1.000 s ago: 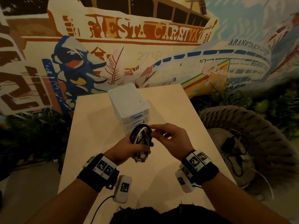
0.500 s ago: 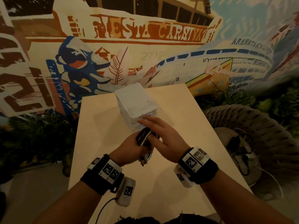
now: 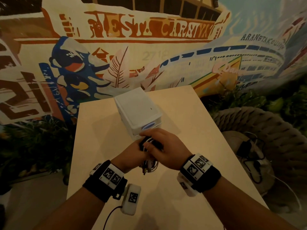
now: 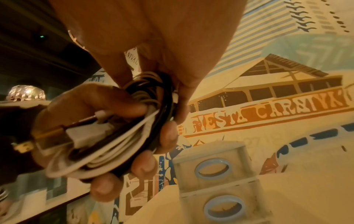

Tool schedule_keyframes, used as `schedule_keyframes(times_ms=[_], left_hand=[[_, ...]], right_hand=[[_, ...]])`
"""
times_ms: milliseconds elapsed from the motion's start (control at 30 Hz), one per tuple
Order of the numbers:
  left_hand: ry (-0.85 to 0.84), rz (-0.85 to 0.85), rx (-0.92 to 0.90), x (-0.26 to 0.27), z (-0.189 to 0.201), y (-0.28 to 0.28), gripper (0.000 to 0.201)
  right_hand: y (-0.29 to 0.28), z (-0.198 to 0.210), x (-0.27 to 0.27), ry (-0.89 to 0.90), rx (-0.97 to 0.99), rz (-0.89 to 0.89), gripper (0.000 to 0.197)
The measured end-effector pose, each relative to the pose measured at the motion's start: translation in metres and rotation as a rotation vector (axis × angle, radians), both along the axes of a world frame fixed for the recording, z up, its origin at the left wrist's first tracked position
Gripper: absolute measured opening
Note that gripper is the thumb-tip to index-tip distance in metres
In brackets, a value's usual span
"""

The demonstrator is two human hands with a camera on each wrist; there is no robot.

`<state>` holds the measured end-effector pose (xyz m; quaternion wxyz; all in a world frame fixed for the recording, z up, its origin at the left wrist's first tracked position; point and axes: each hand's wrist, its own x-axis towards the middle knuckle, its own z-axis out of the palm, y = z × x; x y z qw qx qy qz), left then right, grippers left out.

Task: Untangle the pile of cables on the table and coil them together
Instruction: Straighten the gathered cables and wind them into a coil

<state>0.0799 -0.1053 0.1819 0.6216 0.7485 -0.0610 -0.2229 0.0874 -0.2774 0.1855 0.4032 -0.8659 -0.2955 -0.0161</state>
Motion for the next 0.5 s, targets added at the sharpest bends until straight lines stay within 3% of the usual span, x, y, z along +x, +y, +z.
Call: schedule_keyframes(times_ms=[133,233,367,500], left_hand=[[-0.206,0.106,0.268,0.047,0.014,0.011,0.039],[-0.393,0.197,0.558,0.089,0.031,0.026,0.031],[-0.519,0.120,0.902,0.144,0.027,0.031,0.041],[-0.481,-0.005,1.138,0.171,0.004,0.025,0.054]], right_hand=[[-0.023,-0.027,0.026,0.145,0.375,-0.270,0.045],[-0.030,-0.086,0.041,0.552,0.515,-0.552,0.020],[-0.023,-0.154,0.049,1.165,0.575,-0.617,0.024],[-0.005,-0.175,0.066,1.417,0.843,-0.680,0.023]])
